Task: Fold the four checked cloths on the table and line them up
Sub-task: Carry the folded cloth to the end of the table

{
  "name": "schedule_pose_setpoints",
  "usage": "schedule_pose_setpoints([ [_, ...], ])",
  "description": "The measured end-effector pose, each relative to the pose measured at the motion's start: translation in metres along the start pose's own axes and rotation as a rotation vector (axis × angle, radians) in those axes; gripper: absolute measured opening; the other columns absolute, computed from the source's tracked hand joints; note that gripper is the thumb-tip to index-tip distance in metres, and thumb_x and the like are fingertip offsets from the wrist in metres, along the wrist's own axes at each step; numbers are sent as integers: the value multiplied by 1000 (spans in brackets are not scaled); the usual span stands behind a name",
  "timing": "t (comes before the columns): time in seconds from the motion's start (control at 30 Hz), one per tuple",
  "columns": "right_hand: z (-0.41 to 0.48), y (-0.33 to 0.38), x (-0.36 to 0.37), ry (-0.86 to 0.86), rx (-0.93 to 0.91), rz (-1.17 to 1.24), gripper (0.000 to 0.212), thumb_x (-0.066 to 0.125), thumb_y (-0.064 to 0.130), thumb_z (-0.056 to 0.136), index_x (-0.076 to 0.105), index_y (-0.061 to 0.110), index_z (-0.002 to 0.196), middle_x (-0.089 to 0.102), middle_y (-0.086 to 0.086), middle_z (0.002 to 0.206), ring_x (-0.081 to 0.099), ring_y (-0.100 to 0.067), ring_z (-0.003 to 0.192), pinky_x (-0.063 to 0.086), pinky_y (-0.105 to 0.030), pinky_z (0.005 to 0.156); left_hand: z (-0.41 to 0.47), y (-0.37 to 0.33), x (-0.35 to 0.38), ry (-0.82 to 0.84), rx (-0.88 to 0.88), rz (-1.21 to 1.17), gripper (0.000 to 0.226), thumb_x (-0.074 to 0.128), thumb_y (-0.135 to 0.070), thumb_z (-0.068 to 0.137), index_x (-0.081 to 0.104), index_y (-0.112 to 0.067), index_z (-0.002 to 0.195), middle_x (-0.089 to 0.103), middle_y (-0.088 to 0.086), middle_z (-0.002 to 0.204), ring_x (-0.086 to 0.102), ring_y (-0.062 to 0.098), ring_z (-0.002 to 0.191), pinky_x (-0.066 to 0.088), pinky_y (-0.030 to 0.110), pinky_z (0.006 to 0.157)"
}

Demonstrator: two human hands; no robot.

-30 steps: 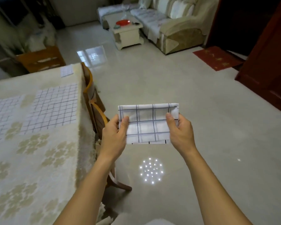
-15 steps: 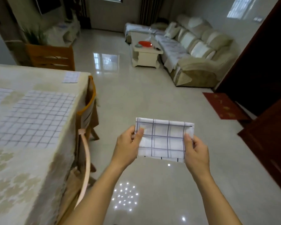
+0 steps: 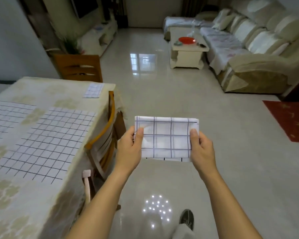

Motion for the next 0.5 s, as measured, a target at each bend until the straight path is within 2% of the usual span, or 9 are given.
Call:
schedule_pose_setpoints([
  [0.07,43,-6,12,132,-3,42,65,44,57,99,44,-7,83,44,-4,74,43,-15,69,36,-32,62,26,1,6,-67,-22,29,38,46,-39,107,56,-6,90,61,19,78,57,36,70,46,51,60],
  [0.17,106,-3,19,272,-18,41,57,47,49,102,38,-1,76,39,-4,72,38,-15,67,31,-33,63,66,-6,20,-175,-71,48,38,46,-41,107,60,-7,99,67,15,88,64,31,80,53,53,70],
  [0.23,147,2,19,327,-32,40,58,48,51,100,39,-2,77,41,-3,71,39,-15,66,32,-33,62,91,-15,33,-220,-103,28,36,47,-44,106,64,-12,100,70,10,90,67,27,83,57,52,72],
  [0.3,184,6,19,371,-43,32,51,50,46,102,43,4,74,46,2,69,43,-13,64,36,-31,61,114,-20,49,-223,-137,-42,24,51,-43,104,69,-26,106,75,-4,98,71,12,91,61,36,77],
  [0.37,214,7,23,426,-35,42,42,50,38,104,49,12,72,50,6,67,47,-10,63,40,-29,61,132,-21,64,-233,-171,-101,16,56,-37,103,69,-33,110,75,-14,105,70,2,98,57,21,80],
  [0.5,268,-8,41,500,11,29,31,60,34,100,67,9,84,70,-2,77,62,-9,69,50,-25,63,169,-9,80,-305,-208,-97,13,57,-31,103,69,-32,105,74,-22,98,68,-4,92,49,8,71],
])
Point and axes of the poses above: each hand's wrist, its own z-axis towards the middle knuckle, its own x-axis out of the palm, y = z × x, the point moved 3 cm from there along z, towards the middle knuckle
